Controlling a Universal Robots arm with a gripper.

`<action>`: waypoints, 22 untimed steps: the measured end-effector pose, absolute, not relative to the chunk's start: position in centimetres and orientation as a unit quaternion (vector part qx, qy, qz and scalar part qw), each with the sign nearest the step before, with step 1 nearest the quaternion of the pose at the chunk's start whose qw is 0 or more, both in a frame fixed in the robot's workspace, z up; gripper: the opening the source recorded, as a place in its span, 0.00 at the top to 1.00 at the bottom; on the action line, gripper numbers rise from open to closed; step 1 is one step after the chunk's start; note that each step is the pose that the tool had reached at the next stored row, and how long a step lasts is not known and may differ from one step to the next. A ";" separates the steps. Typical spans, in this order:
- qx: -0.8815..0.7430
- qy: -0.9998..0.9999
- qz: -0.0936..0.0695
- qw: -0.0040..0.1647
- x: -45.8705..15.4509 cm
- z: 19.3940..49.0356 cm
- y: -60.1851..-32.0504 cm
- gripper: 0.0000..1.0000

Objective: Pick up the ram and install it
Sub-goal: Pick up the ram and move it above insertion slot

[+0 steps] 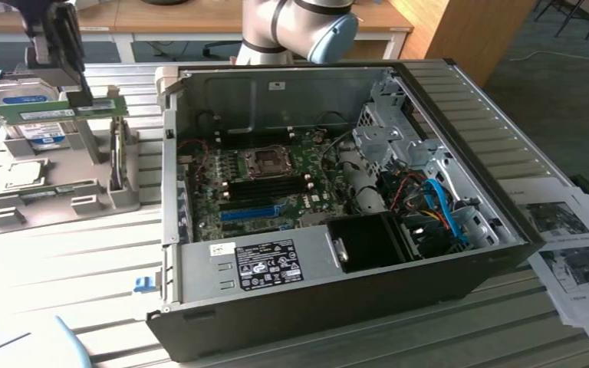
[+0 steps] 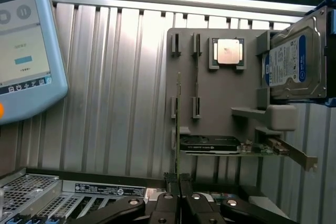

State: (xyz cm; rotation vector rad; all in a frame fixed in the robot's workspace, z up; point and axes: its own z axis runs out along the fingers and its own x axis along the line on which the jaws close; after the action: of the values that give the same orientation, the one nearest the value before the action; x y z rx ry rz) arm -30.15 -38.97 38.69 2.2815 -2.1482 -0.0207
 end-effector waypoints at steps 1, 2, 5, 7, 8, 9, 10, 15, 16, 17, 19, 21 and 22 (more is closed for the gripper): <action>0.728 -0.686 -0.007 0.004 -30.0 38.7 -39.0 0.89; 0.728 -0.686 -0.007 0.004 -29.8 38.7 -39.0 0.89; 0.728 -0.686 -0.007 0.004 -29.2 38.7 -39.0 0.89; 0.728 -0.686 -0.007 0.004 -28.8 38.7 -39.0 0.89; 0.728 -0.686 -0.007 0.004 -28.6 38.7 -39.0 0.89; 0.728 -0.686 -0.007 0.004 -28.4 38.7 -39.0 0.89; 0.728 -0.686 -0.007 0.004 -28.2 38.7 -39.0 0.89; 0.728 -0.685 -0.007 0.004 -27.1 38.7 -39.0 0.89; 0.728 -0.686 -0.007 0.004 -26.9 38.7 -39.0 0.89; 0.728 -0.686 -0.007 0.004 -26.7 38.7 -39.0 0.89; 0.728 -0.686 -0.007 0.004 -26.3 38.7 -39.0 0.89; 0.728 -0.686 -0.007 0.004 -25.8 38.7 -39.0 0.89; 0.728 -0.686 -0.007 0.004 -25.6 38.7 -39.0 0.89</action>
State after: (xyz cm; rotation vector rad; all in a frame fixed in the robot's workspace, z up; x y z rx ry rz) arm -25.64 -38.97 38.69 2.2815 -2.1483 -0.0207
